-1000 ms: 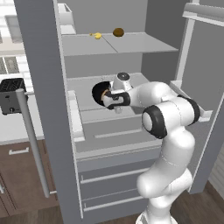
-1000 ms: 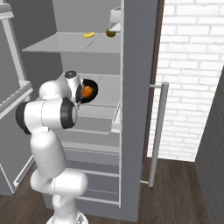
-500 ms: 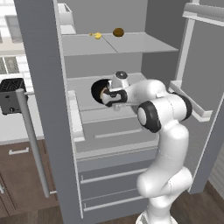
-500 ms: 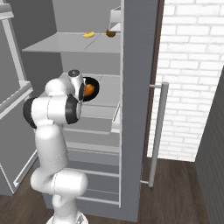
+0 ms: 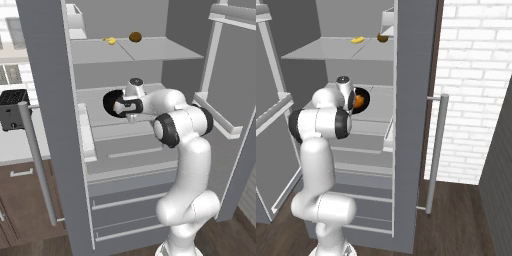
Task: Pick the chicken drumstick and sweet potato from their plates and place them in the bowl. Then put the bowl in the fridge.
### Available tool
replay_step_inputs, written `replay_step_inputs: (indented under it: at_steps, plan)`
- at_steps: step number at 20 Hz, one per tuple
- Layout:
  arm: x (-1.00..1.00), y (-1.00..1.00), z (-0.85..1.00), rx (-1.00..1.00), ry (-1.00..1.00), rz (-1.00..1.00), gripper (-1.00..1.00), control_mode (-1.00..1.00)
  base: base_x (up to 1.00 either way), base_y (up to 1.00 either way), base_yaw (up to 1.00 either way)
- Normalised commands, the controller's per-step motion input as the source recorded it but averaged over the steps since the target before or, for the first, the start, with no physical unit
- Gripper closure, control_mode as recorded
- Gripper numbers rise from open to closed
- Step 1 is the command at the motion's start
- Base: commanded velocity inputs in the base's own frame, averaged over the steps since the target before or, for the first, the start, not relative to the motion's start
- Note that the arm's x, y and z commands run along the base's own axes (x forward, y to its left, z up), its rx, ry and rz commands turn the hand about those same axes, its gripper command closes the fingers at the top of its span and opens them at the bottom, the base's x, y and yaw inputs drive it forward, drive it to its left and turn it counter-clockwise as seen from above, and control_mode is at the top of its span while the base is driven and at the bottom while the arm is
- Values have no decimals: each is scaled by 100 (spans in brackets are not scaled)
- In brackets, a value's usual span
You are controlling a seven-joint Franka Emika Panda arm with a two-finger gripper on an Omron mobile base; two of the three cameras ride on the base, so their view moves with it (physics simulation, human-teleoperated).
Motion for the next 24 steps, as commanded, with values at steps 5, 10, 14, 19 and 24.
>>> replay_step_inputs:
  at_steps: [5, 10, 14, 19, 24]
  plan:
    - [17, 8, -2, 0, 0, 0, 100, -100, 0, 0, 0]
    - [23, 6, -2, 0, 0, 0, 100, -100, 0, 0, 0]
    - [9, 0, 0, 0, 0, 0, -100, -100, 0, 0, 0]
    - [-22, 0, 7, 0, 0, 0, -100, -100, 0, 0, 0]
    - [-54, 0, 22, 0, -5, 0, -100, -100, 0, 0, 0]
